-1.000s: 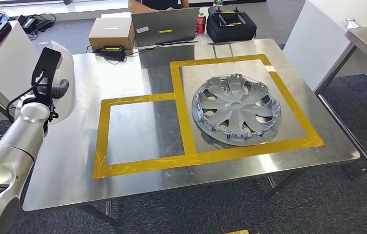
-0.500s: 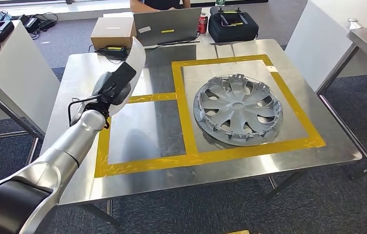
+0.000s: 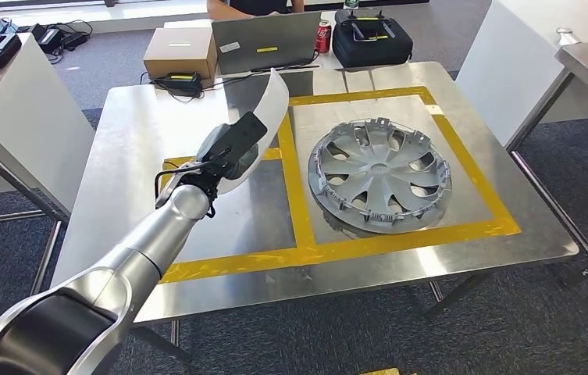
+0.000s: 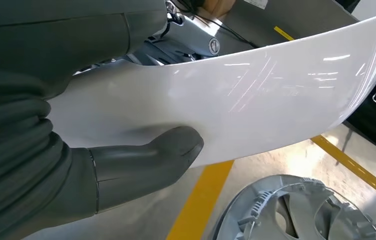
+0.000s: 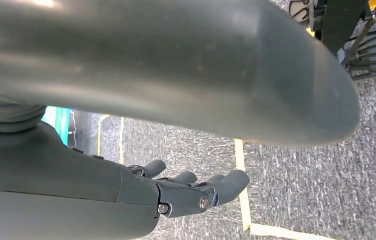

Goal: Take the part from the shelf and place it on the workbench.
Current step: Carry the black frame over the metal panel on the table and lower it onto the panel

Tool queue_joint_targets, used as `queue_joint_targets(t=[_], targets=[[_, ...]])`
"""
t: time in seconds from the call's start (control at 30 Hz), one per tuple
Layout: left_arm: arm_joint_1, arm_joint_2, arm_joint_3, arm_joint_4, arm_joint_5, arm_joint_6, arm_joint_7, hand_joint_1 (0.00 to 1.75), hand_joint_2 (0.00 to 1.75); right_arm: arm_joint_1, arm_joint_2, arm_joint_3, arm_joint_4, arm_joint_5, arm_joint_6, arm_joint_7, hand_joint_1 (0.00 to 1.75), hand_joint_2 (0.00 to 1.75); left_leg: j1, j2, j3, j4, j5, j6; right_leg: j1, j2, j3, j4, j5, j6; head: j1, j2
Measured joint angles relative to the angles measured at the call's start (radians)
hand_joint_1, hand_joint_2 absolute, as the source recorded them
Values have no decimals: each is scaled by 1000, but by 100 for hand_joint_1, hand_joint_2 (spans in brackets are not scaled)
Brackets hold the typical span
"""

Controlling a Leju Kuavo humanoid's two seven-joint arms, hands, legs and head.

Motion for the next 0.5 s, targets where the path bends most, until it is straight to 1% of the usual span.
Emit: queue_joint_targets(t=[0.13,0.27,0.4,0.5], targets=[[0,-4,-1,0,4,0,4,175,175,0,4,0,0,3,2,3,0,0,0,0,0,0,0,0,0,0,0,0,0,0,0,0],[2,0,-1,0,5,0,4,0,175,0,6,0,0,6,6,5,0,0,0,0,0,0,0,0,0,0,0,0,0,0,0,0],[5,2,-1,0,11,2,7,0,0,1,6,0,0,13,8,4,0,0,0,0,0,0,0,0,0,0,0,0,0,0,0,0],[6,4,-1,0,8,15,19,0,0,1,6,0,0,15,9,0,0,0,0,0,0,0,0,0,0,0,0,0,0,0,0,0]])
